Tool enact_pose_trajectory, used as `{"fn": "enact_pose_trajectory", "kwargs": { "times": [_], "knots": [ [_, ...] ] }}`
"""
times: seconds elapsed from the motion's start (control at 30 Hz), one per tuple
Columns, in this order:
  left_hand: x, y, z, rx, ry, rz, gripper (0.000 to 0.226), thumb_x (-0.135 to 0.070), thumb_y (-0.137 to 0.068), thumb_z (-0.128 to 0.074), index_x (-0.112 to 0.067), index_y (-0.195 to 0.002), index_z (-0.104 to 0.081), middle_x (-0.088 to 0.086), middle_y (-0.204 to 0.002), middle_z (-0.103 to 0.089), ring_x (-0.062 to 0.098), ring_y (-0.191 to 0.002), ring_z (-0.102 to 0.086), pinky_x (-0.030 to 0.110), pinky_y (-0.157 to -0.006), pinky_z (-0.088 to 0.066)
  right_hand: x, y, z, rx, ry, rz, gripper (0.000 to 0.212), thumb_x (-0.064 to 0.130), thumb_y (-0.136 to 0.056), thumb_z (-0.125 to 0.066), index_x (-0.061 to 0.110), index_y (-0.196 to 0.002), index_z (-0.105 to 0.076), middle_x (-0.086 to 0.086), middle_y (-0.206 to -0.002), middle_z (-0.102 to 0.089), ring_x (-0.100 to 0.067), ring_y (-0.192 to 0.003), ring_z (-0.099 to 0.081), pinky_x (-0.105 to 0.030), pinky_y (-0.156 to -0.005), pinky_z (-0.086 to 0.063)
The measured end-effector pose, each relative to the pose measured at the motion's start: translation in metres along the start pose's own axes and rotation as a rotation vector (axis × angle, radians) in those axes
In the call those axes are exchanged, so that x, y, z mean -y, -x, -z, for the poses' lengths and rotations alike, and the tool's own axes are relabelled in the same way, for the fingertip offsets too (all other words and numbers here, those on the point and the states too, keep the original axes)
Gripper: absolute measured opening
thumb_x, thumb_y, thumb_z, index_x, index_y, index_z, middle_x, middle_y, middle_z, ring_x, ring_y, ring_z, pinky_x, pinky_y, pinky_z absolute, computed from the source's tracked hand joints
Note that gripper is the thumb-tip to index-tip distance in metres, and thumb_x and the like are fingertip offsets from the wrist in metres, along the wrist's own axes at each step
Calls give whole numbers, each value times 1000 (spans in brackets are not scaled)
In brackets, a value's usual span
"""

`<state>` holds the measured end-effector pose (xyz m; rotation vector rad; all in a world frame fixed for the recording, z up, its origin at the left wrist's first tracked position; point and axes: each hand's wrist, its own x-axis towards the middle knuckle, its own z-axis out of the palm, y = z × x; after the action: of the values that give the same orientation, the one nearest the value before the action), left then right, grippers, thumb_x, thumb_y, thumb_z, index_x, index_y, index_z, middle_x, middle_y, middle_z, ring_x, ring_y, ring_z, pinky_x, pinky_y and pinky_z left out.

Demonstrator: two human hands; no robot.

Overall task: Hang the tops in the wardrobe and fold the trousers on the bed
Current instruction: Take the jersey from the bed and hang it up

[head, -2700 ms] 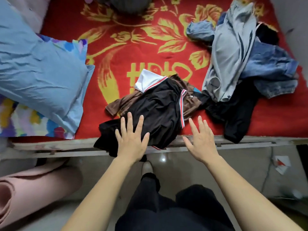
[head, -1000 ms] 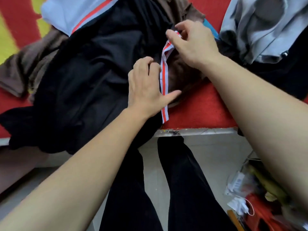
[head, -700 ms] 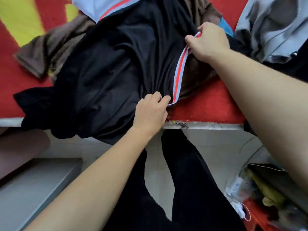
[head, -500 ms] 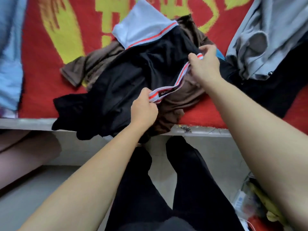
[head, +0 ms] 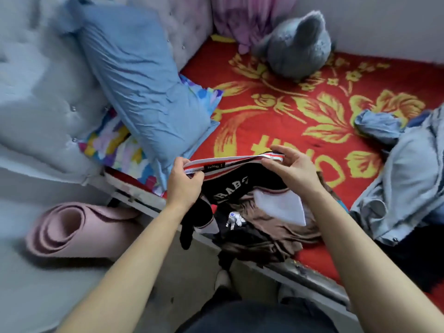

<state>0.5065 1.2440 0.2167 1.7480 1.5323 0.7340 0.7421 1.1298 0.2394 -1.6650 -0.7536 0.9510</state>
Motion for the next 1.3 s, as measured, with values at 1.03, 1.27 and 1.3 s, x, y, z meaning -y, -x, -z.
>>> {"fn": "enact_pose_trajectory", "kwargs": {
  "times": [1.03,1.27,1.3],
  "knots": [
    [38,425,222,-701,-656,375,40,11,-77,-55,-14,-108,-60,5,-105,-52,28,-101,-52,37,-74,-46,38,272,-134,241,633,656,33,36,-103,-44,16,-76,-46,-8,-77,-57,-39,-83,-58,-37,-64,-30],
    [115,544,315,-715,-198,654,40,7,-77,-45,-24,-70,-68,0,-77,-69,23,-79,-60,28,-64,-39,26,391,-195,462,108,260,27,14,-95,-47,16,-69,-52,0,-69,-56,-29,-73,-58,-28,-61,-44],
    [123,556,324,-711,-23,668,40,9,-76,-42,-19,-68,-69,1,-75,-69,22,-77,-59,28,-66,-38,28,410,-207,544,3,132,23,14,-86,-50,17,-64,-57,3,-64,-56,-23,-66,-56,-26,-57,-44]
  ]
}}
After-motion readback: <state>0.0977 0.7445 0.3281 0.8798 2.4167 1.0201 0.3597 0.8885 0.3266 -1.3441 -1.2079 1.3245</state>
